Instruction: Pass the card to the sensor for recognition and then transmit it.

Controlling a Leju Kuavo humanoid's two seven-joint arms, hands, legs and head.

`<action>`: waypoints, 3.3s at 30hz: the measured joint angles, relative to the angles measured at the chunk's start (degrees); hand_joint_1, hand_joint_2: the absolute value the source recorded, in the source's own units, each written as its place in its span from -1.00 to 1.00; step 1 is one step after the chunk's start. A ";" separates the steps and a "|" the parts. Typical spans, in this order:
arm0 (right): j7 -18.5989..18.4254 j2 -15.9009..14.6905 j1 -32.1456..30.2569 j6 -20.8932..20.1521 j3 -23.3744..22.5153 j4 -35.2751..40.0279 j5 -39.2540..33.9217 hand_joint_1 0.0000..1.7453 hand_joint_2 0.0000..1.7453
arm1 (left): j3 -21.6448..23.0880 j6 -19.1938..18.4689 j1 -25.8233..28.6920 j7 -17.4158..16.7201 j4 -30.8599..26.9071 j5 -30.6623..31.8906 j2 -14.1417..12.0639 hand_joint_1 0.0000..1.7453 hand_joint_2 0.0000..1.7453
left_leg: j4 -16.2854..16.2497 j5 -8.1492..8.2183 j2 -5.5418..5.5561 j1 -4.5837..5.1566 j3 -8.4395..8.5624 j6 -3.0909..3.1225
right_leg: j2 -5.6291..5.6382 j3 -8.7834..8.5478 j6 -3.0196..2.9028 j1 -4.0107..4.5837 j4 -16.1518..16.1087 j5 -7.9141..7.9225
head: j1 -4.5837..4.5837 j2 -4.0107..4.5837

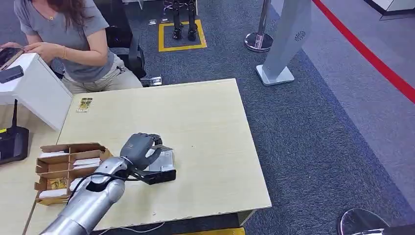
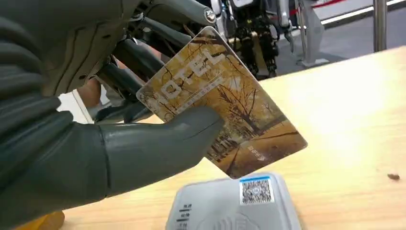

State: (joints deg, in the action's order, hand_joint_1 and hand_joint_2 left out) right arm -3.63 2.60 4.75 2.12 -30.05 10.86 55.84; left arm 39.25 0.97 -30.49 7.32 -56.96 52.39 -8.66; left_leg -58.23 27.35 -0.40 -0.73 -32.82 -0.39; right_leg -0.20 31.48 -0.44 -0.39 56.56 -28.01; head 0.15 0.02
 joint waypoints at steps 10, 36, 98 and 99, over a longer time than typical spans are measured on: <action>0.00 0.00 0.00 0.28 -1.01 0.02 0.15 -1.00 1.00 | 3.33 -5.25 -3.52 -0.52 2.60 -2.50 -0.35 1.00 1.00 | 0.00 0.00 0.01 0.00 0.00 0.00 | -0.01 -0.03 0.00 0.00 0.00 0.00 | 0.00 0.00; -0.09 0.50 0.07 0.66 -2.71 0.00 2.42 -1.00 1.00 | -3.88 35.29 0.66 -14.95 -7.29 31.60 -4.48 1.00 1.00 | 0.02 -0.01 0.03 -0.05 -0.02 -0.01 | -0.02 -0.03 0.01 0.00 0.02 0.00 | 0.00 0.00; 0.81 1.20 -0.83 1.49 -5.29 0.00 3.65 -1.00 1.00 | -31.78 33.26 10.39 -1.99 -17.07 9.80 -11.52 -1.00 1.00 | 0.02 -0.01 -0.03 -0.01 -0.02 -0.01 | 0.02 0.02 0.00 0.00 0.02 0.00 | 0.00 0.00; 0.79 1.20 -0.91 1.46 -5.38 0.00 3.65 -1.00 1.00 | -31.60 32.23 10.99 -1.04 -18.54 6.43 -11.39 -1.00 1.00 | 0.02 -0.01 -0.03 -0.01 -0.02 -0.01 | 0.02 0.02 0.00 0.00 0.02 0.00 | 0.00 0.00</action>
State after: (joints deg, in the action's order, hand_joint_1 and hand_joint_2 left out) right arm -2.84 3.80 3.84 3.58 -35.43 10.86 59.49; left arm 7.65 33.20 -19.50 6.28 -75.50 58.82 -20.04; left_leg -58.21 27.34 -0.43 -0.74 -32.84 -0.40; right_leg -0.18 31.50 -0.44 -0.39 56.59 -28.02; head 0.15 0.02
